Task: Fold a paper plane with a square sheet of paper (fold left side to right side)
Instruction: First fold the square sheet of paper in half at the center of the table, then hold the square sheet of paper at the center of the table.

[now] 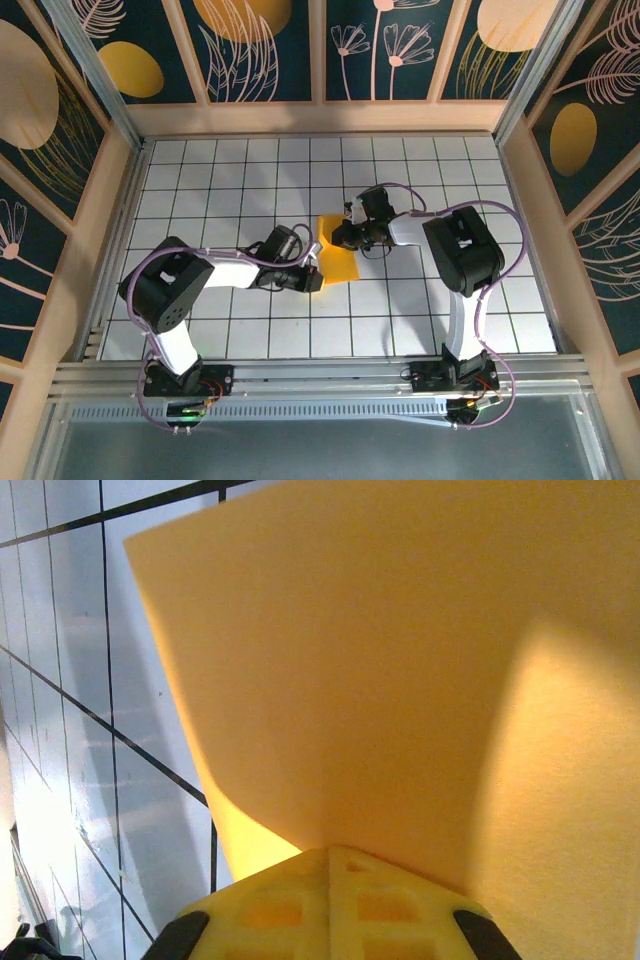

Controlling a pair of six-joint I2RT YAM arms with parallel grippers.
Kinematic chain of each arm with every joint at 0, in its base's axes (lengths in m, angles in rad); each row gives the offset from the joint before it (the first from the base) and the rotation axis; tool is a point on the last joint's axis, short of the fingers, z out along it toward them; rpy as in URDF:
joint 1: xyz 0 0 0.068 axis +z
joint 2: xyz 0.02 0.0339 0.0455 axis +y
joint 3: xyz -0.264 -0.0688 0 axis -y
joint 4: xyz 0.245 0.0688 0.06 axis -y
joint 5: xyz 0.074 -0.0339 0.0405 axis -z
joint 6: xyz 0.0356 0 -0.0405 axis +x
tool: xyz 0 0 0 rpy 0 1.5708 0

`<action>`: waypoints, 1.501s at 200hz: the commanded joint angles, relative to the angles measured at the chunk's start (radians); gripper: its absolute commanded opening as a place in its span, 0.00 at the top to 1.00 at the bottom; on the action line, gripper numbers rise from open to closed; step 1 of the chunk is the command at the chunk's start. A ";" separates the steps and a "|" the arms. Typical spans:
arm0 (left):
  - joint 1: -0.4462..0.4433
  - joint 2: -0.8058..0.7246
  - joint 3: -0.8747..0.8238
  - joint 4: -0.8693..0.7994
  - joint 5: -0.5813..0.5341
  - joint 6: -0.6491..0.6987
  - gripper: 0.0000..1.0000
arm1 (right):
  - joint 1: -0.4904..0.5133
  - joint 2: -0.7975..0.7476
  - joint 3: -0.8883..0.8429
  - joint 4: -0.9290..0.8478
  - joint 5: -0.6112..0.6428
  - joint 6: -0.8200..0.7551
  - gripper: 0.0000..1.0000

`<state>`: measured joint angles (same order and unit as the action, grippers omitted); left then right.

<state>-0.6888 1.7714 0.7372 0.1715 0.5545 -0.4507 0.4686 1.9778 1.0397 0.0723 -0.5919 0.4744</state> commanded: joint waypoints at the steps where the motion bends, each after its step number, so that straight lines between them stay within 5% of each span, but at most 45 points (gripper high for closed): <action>1: -0.019 -0.010 -0.052 -0.101 0.056 -0.040 1.00 | -0.007 0.040 -0.042 -0.104 0.115 -0.013 1.00; 68: 0.060 -0.141 0.023 -0.050 0.095 -0.160 1.00 | -0.005 0.019 -0.059 -0.072 0.108 0.011 1.00; 167: 0.101 0.181 0.295 -0.108 0.027 -0.123 1.00 | -0.005 0.001 -0.076 -0.039 0.094 0.029 1.00; 274: 0.095 0.226 0.266 -0.159 -0.056 -0.114 1.00 | -0.017 -0.156 -0.028 -0.096 0.007 -0.014 0.94; 300: 0.096 0.227 0.276 -0.156 -0.055 -0.112 1.00 | -0.005 -0.204 -0.098 -0.101 -0.009 0.000 1.00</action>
<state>-0.5892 1.9686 1.0233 0.0711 0.5610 -0.5777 0.4553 1.8416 0.9947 0.0132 -0.5777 0.4843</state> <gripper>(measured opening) 0.048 0.055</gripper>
